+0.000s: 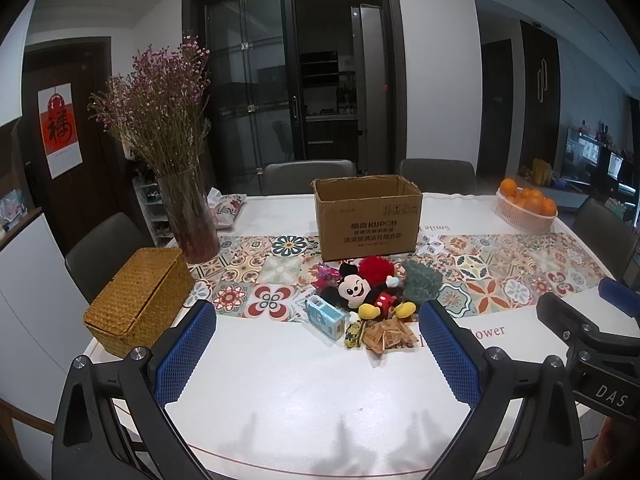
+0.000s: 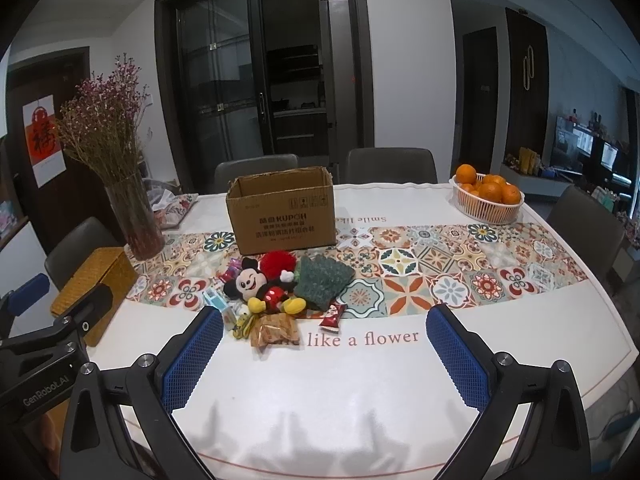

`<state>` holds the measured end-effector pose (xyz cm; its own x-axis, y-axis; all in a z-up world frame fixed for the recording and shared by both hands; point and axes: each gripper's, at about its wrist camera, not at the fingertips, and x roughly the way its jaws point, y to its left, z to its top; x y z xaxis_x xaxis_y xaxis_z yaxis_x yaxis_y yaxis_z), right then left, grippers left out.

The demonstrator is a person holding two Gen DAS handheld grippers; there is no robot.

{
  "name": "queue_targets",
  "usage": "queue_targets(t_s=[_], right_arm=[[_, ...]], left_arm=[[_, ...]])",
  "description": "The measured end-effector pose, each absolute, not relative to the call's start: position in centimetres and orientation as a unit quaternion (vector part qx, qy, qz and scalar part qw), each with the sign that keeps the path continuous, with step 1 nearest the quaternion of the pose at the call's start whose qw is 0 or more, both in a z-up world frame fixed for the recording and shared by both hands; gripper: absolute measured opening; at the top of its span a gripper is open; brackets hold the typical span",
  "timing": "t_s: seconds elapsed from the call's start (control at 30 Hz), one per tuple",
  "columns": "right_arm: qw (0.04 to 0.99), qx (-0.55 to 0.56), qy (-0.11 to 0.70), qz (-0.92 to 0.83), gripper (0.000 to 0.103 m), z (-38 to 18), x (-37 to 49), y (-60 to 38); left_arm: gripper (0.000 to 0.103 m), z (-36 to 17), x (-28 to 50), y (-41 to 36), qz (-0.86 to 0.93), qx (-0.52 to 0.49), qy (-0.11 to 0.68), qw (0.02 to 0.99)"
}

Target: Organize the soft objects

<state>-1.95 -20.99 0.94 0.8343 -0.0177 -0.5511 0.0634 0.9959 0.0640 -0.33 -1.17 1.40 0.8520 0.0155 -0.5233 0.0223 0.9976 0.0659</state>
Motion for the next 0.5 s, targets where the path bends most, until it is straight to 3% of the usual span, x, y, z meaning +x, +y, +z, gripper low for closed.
queue_targets(t_s=[0.5], right_arm=[[0.945, 0.063, 0.32, -0.025, 0.103, -1.1, 2.6, -20.7]], left_arm=[[0.103, -0.1, 3.5, -0.1, 0.005, 0.011, 0.302, 0.953]])
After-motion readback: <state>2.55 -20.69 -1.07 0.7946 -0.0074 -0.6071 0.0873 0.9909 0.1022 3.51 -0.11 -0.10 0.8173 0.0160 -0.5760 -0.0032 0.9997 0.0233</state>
